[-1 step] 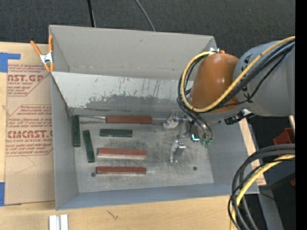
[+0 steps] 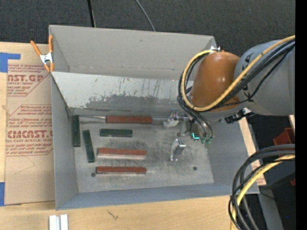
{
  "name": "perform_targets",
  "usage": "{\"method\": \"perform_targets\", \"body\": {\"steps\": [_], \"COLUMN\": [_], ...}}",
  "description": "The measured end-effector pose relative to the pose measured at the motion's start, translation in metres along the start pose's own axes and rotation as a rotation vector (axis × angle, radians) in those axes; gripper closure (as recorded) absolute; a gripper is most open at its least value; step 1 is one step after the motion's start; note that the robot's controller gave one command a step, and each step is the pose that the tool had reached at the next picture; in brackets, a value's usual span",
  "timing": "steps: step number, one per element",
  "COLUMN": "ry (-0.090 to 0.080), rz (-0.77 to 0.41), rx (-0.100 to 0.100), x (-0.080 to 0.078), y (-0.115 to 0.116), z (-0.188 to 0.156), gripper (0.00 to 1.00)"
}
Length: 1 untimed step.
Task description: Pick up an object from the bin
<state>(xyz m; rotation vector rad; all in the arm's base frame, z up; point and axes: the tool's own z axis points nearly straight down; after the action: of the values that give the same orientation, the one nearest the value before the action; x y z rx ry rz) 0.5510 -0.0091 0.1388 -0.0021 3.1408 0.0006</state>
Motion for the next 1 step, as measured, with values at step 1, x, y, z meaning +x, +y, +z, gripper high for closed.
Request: {"method": "perform_targets", "body": {"steps": [1], "ry": [-0.008], "rz": [0.102], "rx": [-0.002], "x": [0.0671], "y": [0.0535], "z": [0.0604], "gripper": [1.0]}}
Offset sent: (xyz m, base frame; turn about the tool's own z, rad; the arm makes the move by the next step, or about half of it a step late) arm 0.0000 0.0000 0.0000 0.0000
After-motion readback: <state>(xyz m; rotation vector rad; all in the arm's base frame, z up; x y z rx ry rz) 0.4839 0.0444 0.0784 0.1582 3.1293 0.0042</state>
